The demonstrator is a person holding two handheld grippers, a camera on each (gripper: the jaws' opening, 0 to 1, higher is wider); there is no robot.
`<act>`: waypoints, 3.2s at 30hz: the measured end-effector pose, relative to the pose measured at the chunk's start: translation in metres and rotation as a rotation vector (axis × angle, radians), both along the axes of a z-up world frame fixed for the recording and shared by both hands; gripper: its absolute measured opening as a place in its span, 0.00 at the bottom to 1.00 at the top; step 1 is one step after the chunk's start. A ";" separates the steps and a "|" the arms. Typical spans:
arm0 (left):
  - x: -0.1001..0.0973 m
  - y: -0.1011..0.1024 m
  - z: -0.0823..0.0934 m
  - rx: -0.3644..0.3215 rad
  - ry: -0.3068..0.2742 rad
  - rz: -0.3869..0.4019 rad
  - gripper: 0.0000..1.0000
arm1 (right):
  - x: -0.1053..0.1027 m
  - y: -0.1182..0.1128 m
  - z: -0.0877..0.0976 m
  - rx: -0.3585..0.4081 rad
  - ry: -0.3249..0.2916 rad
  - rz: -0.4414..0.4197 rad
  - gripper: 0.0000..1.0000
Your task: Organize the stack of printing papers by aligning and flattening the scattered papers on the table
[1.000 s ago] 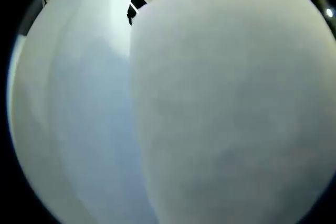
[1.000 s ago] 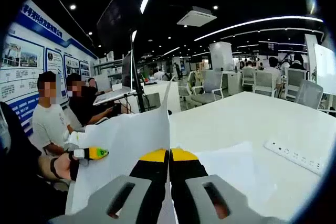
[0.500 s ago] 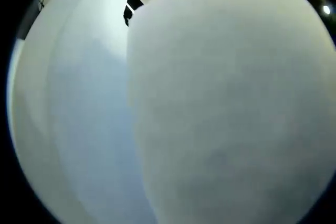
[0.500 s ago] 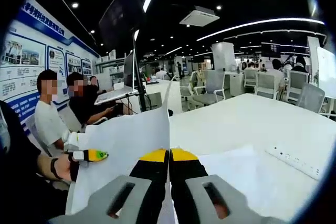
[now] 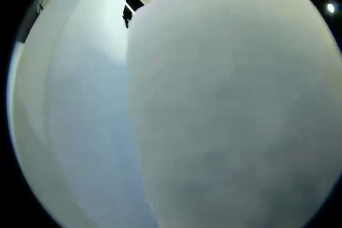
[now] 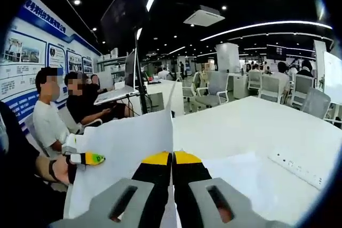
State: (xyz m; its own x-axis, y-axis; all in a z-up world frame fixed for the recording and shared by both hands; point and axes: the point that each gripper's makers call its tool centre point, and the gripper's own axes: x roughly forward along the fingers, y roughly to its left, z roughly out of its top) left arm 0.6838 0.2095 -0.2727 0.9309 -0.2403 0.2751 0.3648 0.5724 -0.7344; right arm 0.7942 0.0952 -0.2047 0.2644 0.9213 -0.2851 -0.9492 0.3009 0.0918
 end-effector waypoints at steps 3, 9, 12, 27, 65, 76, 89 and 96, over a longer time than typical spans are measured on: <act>0.001 0.001 0.000 -0.003 0.000 -0.004 0.11 | -0.002 0.003 -0.002 -0.005 0.002 0.008 0.00; 0.000 0.000 0.000 -0.007 -0.001 -0.006 0.12 | 0.001 0.002 -0.004 -0.019 0.008 0.004 0.00; 0.001 0.000 0.000 -0.009 0.000 -0.007 0.14 | -0.001 0.003 -0.006 -0.017 0.012 0.004 0.00; -0.001 -0.003 0.003 -0.005 -0.015 -0.019 0.22 | -0.013 0.017 -0.009 -0.025 0.018 0.049 0.00; -0.002 -0.004 0.005 -0.006 -0.033 -0.027 0.27 | -0.058 0.064 -0.037 -0.080 -0.021 0.182 0.00; -0.003 -0.007 0.005 0.009 -0.036 -0.029 0.27 | -0.068 0.069 -0.047 -0.105 -0.012 0.228 0.00; -0.003 -0.006 0.005 0.022 -0.037 -0.028 0.27 | -0.070 0.070 -0.045 -0.092 -0.002 0.246 0.00; -0.003 -0.007 0.005 0.029 -0.035 -0.028 0.27 | -0.067 0.071 -0.046 -0.089 0.003 0.247 0.00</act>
State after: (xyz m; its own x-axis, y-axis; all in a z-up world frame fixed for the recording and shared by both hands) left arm 0.6811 0.2029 -0.2679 0.9136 -0.2742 0.3003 0.4063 0.5825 -0.7040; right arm 0.7275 0.1664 -0.2506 0.0333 0.9292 -0.3681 -0.9947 0.0667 0.0782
